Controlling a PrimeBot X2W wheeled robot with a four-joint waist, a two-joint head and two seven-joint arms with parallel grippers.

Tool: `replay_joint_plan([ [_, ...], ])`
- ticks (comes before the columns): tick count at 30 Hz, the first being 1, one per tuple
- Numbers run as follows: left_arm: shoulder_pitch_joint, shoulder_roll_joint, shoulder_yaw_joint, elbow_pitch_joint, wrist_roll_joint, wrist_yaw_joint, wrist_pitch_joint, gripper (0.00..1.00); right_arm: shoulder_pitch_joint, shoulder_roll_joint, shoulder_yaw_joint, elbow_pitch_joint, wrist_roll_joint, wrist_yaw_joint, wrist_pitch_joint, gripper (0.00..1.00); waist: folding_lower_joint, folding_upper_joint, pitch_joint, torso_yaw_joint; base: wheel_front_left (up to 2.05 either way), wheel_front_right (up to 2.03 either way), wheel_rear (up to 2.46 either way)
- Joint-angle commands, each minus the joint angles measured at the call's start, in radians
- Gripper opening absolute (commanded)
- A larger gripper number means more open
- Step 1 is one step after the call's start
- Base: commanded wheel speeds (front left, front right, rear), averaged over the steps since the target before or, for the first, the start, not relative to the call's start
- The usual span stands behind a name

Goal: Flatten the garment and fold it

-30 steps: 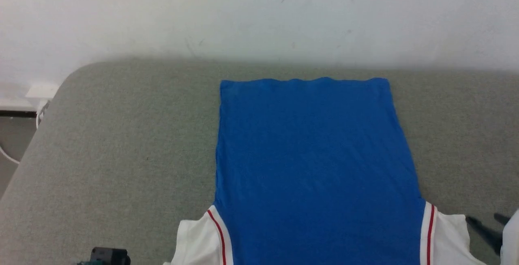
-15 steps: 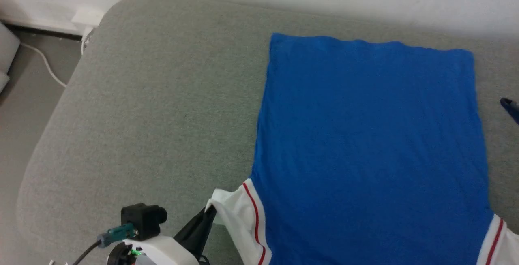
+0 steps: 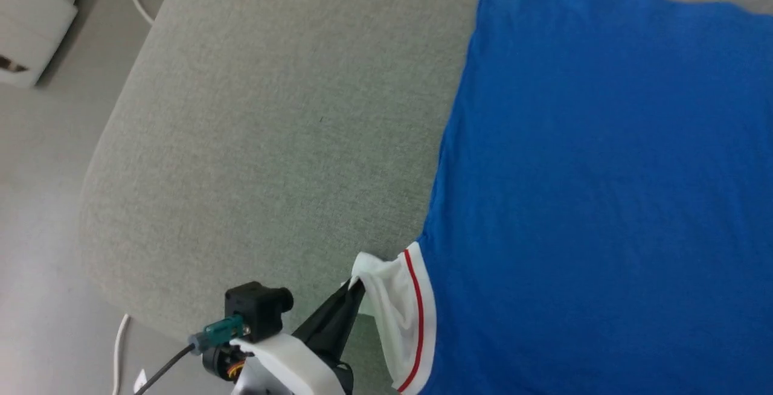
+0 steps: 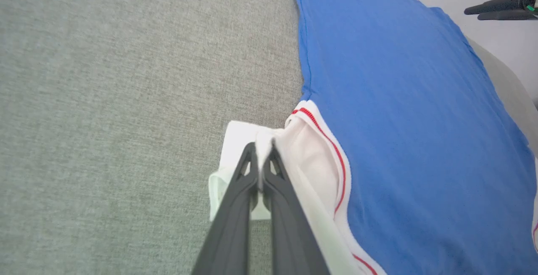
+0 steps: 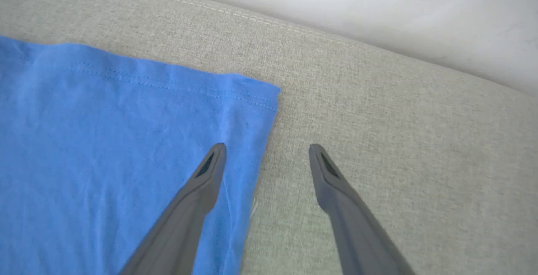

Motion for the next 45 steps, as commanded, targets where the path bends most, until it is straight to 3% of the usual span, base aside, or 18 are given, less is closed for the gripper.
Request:
replay_joint_plan([
  [1, -0.021, -0.009, -0.004, 0.003, 0.011, -0.009, -0.008, 0.00, -0.023, -0.001, -0.007, 0.015, -0.014, -0.001, 0.003, 1.00, -0.0003, 0.0000, 0.082, 0.066, 0.00, 0.00, 0.00],
  [9, -0.041, -0.020, -0.019, 0.026, 0.016, -0.016, -0.018, 0.00, -0.054, -0.015, 0.030, 0.104, -0.064, -0.001, 0.017, 1.00, -0.0003, 0.0000, 0.100, 0.080, 0.00, 0.00, 0.00],
  [10, -0.041, -0.021, -0.019, 0.030, 0.015, -0.017, -0.017, 0.00, -0.050, -0.015, 0.035, 0.112, -0.059, -0.001, 0.019, 0.92, -0.0003, 0.0000, 0.098, 0.080, 0.00, 0.00, 0.00],
  [11, -0.041, -0.021, -0.021, 0.035, 0.013, -0.017, -0.017, 0.00, -0.042, -0.018, 0.044, 0.120, -0.056, -0.001, 0.021, 0.23, -0.0003, 0.0000, 0.094, 0.080, 0.00, 0.00, 0.00],
  [12, -0.041, -0.022, -0.023, 0.039, 0.013, -0.018, -0.016, 0.00, -0.033, -0.025, 0.056, 0.127, -0.051, -0.001, 0.026, 0.00, -0.0003, 0.0000, 0.090, 0.079, 0.00, 0.00, 0.00],
  [21, -0.025, -0.006, -0.011, 0.069, -0.001, -0.008, -0.013, 0.00, 0.022, -0.039, 0.096, 0.159, -0.022, -0.001, -0.023, 0.00, -0.0003, 0.0000, 0.008, 0.028, 0.00, 0.00, 0.00],
  [30, 0.022, 0.025, 0.023, 0.078, -0.024, 0.015, -0.017, 0.00, 0.152, -0.021, 0.180, 0.131, 0.064, -0.001, -0.077, 0.00, -0.0003, 0.0000, -0.161, -0.118, 0.00, 0.00, 0.00],
  [40, 0.130, 0.081, 0.072, 0.069, -0.044, 0.071, -0.021, 0.00, 0.471, -0.049, 0.214, -0.070, 0.244, -0.001, -0.085, 0.00, -0.0003, 0.0000, -0.345, -0.280, 0.00, 0.00, 0.00],
  [45, 0.171, 0.083, 0.084, 0.057, -0.064, 0.086, -0.024, 0.00, 0.671, -0.068, 0.141, -0.203, 0.291, -0.001, -0.066, 0.00, -0.0003, 0.0000, -0.391, -0.326, 0.00, 0.00, 0.00],
])
